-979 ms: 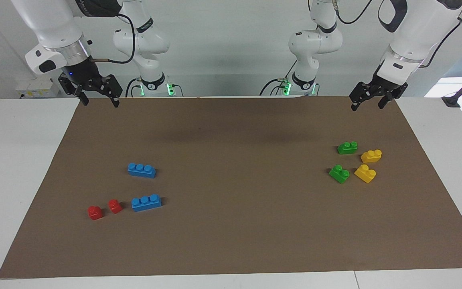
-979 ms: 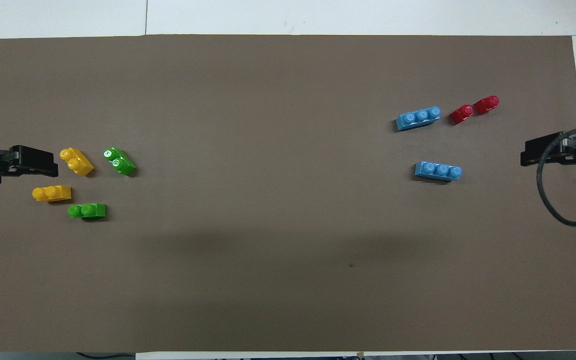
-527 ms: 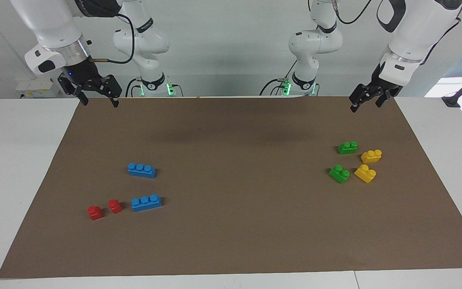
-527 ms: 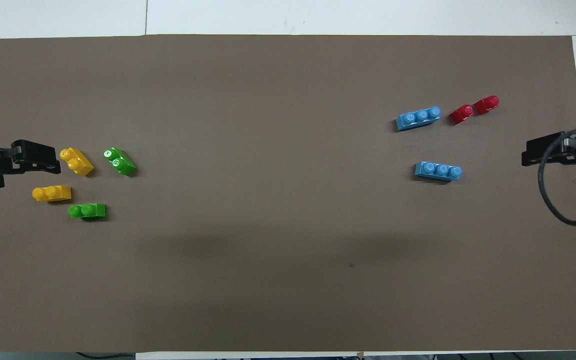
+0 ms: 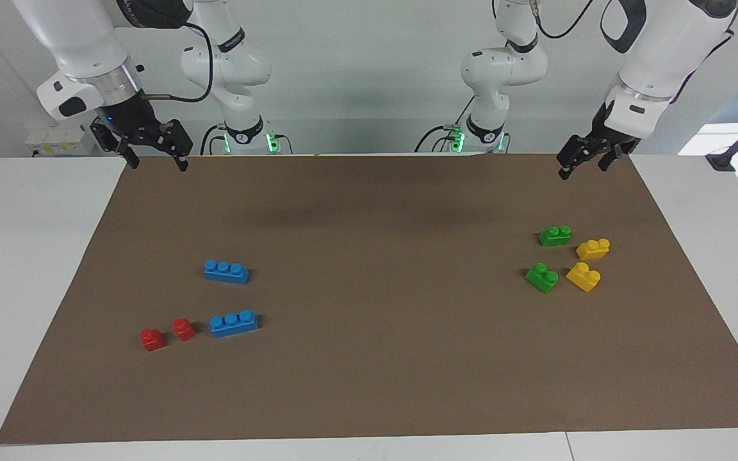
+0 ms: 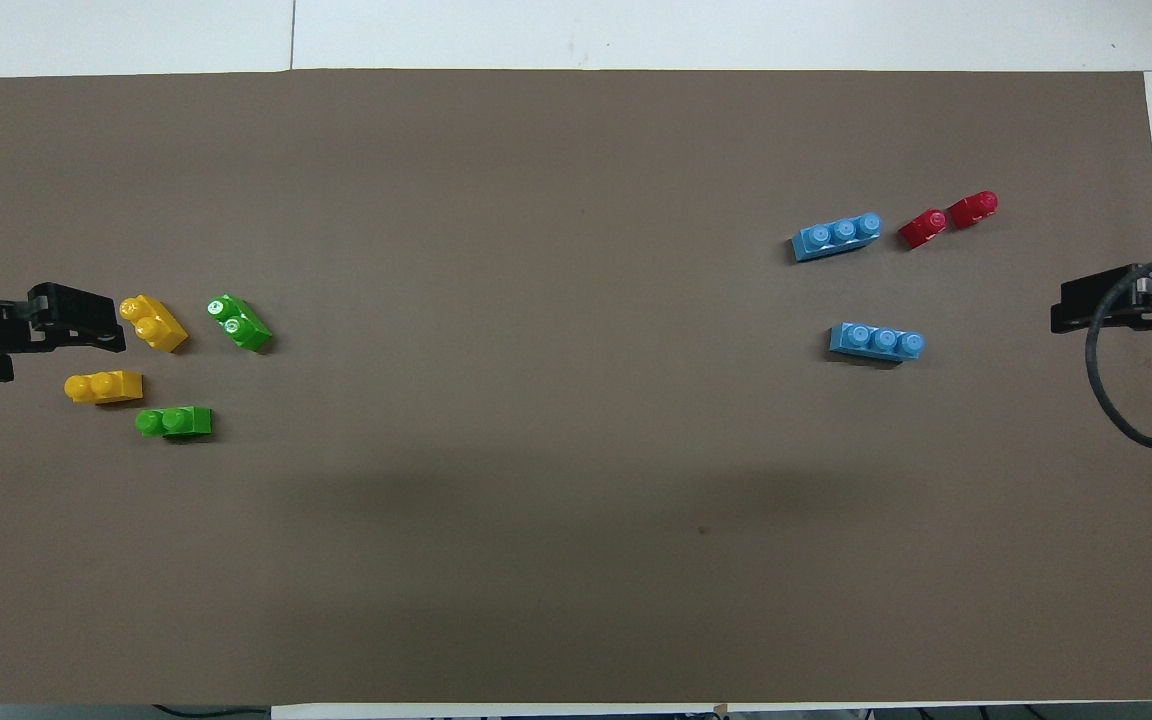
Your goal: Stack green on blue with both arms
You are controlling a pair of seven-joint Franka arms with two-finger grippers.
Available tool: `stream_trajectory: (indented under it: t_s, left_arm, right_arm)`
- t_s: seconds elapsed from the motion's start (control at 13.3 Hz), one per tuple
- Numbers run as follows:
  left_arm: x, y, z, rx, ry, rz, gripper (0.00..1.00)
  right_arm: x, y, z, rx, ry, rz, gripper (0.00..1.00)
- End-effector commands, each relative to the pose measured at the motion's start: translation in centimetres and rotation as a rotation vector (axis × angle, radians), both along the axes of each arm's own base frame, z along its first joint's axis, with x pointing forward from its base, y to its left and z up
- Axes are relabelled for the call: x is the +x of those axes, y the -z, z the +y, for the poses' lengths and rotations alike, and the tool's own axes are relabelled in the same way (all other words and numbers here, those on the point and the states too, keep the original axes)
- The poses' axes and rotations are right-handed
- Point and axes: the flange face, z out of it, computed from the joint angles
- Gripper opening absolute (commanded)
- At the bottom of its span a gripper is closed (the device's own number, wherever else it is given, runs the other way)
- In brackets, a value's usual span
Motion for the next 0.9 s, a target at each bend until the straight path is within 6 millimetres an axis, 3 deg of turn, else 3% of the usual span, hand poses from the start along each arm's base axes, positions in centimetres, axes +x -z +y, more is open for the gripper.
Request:
stream_trajectory:
  t_s: [0.0, 0.45, 0.83]
  left_arm:
    - [-1.5, 1.7, 0.1, -0.010, -0.124, -0.032, 1.00]
    - [-0.4, 8.1, -0.1, -0.016, -0.377, -0.064, 1.00]
    - [3.4, 16.1, -1.7, -0.019, -0.574, -0.026, 1.00]
  right_arm:
    - [-0.9, 0.0, -1.0, 0.001, -0.001, 0.000, 1.00]
    - [-0.7, -0.2, -1.5, 0.001, 0.019, -0.009, 1.00]
    - [-0.6, -0.1, -1.1, -0.001, 0.023, -0.020, 1.00]
